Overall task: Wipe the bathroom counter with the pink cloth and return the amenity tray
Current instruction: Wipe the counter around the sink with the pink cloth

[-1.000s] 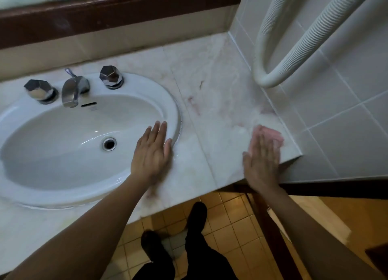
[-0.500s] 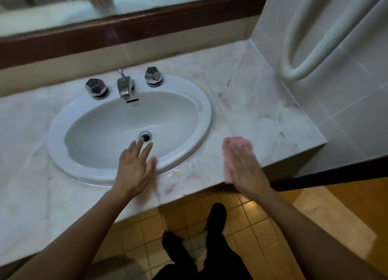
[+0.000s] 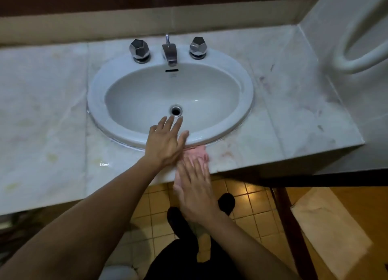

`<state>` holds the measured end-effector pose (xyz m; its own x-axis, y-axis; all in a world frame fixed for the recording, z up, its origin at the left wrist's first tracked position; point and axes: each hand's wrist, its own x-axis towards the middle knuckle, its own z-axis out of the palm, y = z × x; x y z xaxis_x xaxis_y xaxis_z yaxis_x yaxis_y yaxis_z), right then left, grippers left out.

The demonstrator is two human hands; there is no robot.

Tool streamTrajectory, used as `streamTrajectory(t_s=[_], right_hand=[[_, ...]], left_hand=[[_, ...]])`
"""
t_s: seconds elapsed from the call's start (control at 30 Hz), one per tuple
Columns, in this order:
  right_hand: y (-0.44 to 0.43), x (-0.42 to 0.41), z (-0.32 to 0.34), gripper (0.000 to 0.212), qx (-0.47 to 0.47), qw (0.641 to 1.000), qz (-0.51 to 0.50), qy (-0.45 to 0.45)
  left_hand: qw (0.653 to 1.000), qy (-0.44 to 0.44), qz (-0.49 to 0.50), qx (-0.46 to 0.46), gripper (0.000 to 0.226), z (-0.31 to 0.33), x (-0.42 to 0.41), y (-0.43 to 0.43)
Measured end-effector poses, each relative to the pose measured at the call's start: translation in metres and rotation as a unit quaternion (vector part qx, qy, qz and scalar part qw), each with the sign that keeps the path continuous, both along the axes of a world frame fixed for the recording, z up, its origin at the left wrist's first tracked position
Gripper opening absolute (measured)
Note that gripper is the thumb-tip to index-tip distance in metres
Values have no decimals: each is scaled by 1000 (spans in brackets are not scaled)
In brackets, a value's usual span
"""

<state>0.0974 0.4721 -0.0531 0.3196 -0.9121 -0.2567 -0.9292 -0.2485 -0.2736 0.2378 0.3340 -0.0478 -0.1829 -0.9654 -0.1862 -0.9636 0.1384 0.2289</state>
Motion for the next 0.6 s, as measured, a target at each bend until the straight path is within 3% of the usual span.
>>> streamTrajectory(t_s=[0.1,0.3,0.43,0.6], right_hand=[[-17,-52,7,70,19,1000,1,3],[-75,-163,6,76,14,974,-217,65],[-71,-104,3,78,21,960,-273,60],[-30,-41,0,78,17,987,-157,14]], left_hand=[[1000,15,-20,3,65,0,6,0],[999,22,-31,19,63,0,6,-1],[999,12,-27,22,64,0,6,0],[1000,2,-23,15,67,1,5,-1]])
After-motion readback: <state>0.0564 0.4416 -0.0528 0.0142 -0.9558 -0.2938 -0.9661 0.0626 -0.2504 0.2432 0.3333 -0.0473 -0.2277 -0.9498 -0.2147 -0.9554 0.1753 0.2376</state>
